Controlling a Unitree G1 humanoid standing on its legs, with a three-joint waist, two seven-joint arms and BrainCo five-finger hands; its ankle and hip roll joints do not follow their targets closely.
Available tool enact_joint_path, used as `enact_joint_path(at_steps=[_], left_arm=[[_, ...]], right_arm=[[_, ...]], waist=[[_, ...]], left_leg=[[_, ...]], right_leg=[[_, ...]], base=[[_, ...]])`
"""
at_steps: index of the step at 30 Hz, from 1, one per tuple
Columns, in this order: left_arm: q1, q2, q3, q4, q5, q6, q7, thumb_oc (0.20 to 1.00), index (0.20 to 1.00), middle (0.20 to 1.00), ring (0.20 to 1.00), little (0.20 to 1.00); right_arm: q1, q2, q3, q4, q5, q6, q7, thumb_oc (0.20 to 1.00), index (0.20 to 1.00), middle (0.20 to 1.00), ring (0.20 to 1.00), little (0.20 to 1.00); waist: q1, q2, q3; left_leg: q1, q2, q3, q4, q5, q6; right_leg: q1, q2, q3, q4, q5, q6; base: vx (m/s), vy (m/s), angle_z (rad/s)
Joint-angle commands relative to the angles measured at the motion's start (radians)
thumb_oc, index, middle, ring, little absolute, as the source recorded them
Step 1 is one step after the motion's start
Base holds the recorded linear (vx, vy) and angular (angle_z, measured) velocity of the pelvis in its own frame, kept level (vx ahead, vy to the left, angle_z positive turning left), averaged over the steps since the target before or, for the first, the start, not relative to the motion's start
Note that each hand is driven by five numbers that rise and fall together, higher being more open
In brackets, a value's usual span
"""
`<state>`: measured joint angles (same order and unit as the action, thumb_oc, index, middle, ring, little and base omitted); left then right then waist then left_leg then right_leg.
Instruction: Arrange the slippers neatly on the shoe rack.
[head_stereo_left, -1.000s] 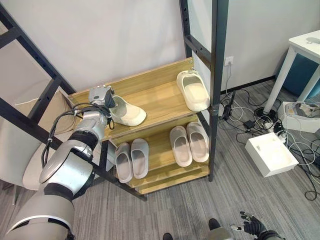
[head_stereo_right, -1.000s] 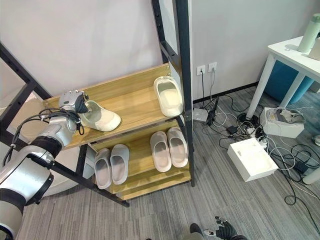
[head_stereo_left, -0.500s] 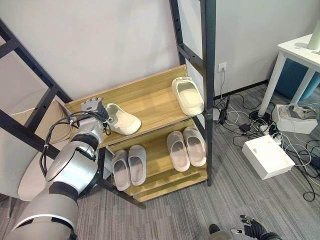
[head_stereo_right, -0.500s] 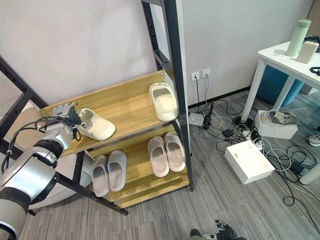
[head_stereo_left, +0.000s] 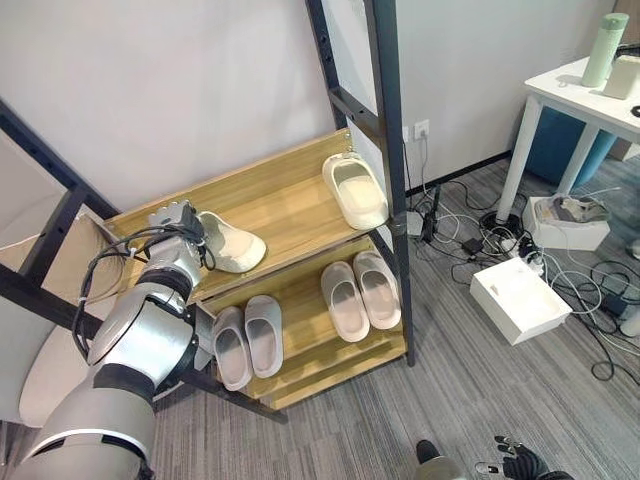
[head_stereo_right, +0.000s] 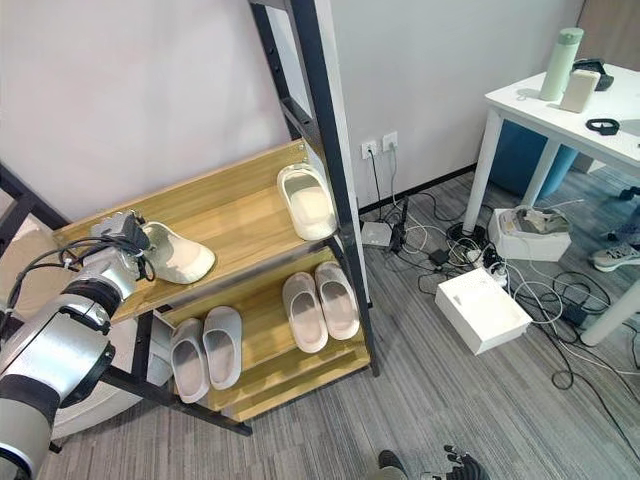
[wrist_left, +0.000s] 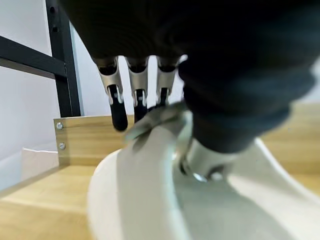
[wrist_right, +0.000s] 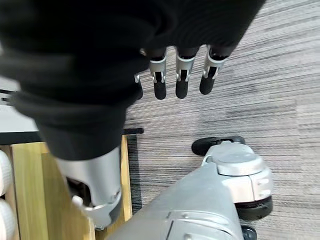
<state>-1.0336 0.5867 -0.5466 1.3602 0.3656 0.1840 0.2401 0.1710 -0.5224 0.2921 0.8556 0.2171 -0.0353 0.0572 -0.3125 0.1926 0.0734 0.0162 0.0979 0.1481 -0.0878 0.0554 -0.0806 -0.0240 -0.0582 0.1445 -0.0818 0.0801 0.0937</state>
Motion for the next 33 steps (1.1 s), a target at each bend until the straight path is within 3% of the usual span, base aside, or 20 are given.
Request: enact_joint_path(at_steps=[1, 15, 23, 24, 33], left_arm=[[0.026, -0.025, 0.038, 0.075, -0.051, -0.016, -0.042, 0.2, 0.2, 0.2, 0.2, 0.2], [0.025, -0.022, 0.001, 0.027, -0.017, -0.037, -0.049, 0.2, 0.2, 0.2, 0.2, 0.2], [-0.113, 0.047, -0.084, -0.251, 0.017, -0.1, 0.076, 0.2, 0.2, 0.2, 0.2, 0.2], [-0.136, 0.066, -0.095, -0.351, 0.027, -0.11, 0.099, 0.2, 0.2, 0.2, 0.2, 0.2], [-0.249, 0.046, -0.111, -0.579, 0.08, -0.107, 0.143, 0.2, 0.2, 0.2, 0.2, 0.2]], right_arm=[[-0.015, -0.007, -0.04, -0.049, 0.008, -0.016, 0.0, 1.0, 1.0, 1.0, 1.0, 1.0], [-0.031, -0.016, -0.028, -0.059, -0.005, -0.022, 0.002, 1.0, 1.0, 1.0, 1.0, 1.0], [-0.042, 0.008, -0.01, -0.082, 0.035, -0.071, -0.011, 1.0, 1.0, 1.0, 1.0, 1.0], [-0.046, 0.013, -0.001, -0.082, 0.042, -0.078, -0.014, 1.0, 1.0, 1.0, 1.0, 1.0], [-0.092, 0.049, 0.022, -0.067, 0.07, -0.083, -0.026, 1.0, 1.0, 1.0, 1.0, 1.0]], waist=[[-0.038, -0.058, 0.058], [-0.047, -0.062, 0.081], [-0.005, -0.097, 0.143], [0.007, -0.109, 0.162], [0.033, -0.148, 0.199]], left_leg=[[0.065, -0.011, 0.028, 0.001, -0.028, -0.024], [0.049, -0.005, 0.032, 0.001, -0.026, -0.025], [-0.005, -0.007, -0.012, 0.003, -0.007, -0.019], [-0.029, -0.008, -0.021, 0.011, -0.003, -0.017], [-0.122, -0.013, -0.054, 0.06, -0.003, -0.011]], right_leg=[[0.018, 0.033, -0.024, 0.051, -0.116, -0.005], [-0.011, 0.038, -0.02, 0.064, -0.116, -0.004], [-0.05, 0.028, -0.053, 0.077, -0.11, -0.001], [-0.068, 0.026, -0.059, 0.084, -0.107, -0.001], [-0.141, 0.014, -0.077, 0.114, -0.1, -0.003]], base=[[0.01, 0.003, -0.07], [0.0, 0.004, -0.03], [-0.09, -0.014, 0.12], [-0.06, -0.007, 0.06], [-0.05, -0.002, 0.19]])
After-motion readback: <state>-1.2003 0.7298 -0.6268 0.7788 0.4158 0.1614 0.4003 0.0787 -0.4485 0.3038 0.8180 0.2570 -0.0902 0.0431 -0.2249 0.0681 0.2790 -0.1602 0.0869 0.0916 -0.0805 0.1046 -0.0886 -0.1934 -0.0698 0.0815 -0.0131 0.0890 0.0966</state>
